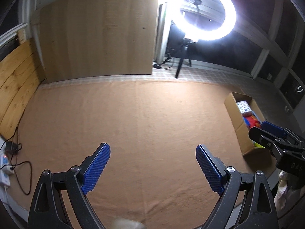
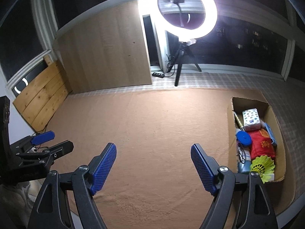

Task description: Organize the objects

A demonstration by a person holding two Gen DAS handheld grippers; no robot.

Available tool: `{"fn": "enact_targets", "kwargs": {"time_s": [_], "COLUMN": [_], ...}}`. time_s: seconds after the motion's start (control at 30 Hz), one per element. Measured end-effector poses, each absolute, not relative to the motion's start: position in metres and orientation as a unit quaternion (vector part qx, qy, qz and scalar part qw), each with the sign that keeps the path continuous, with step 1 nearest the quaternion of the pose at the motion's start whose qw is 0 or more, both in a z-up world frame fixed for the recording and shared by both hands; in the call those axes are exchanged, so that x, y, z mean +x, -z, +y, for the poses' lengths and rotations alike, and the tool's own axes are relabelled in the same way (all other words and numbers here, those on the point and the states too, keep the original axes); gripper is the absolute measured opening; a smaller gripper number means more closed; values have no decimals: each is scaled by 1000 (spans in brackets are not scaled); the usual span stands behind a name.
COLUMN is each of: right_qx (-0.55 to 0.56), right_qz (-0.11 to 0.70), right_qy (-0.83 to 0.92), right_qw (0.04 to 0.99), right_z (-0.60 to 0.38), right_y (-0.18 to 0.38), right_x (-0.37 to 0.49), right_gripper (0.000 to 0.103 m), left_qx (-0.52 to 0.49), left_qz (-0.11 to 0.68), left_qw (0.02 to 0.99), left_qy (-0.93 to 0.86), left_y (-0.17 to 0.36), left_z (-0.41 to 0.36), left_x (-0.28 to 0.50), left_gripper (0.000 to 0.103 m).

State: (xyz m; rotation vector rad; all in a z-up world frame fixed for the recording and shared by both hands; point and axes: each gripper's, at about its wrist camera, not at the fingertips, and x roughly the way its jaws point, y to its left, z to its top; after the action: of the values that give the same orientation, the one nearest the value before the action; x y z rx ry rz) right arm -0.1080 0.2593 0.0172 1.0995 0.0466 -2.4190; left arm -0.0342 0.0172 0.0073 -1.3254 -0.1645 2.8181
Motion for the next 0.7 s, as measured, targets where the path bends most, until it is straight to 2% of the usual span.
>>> {"fn": "enact_targets", "kwargs": {"time_s": [0.7], "right_qx": [389], "right_qz": [35], "right_qy": [889], "right_qw": [240], "right_z": [231], "right_y": [-13], "right_x": [-98], "right_gripper": [79], "left_qx": [-426], "left_qz": [-45], "left_qw": [-14], "left_qy": [-904], "left_y": [3], "left_z": [-4], "left_x": [-35], "left_gripper": [94]}}
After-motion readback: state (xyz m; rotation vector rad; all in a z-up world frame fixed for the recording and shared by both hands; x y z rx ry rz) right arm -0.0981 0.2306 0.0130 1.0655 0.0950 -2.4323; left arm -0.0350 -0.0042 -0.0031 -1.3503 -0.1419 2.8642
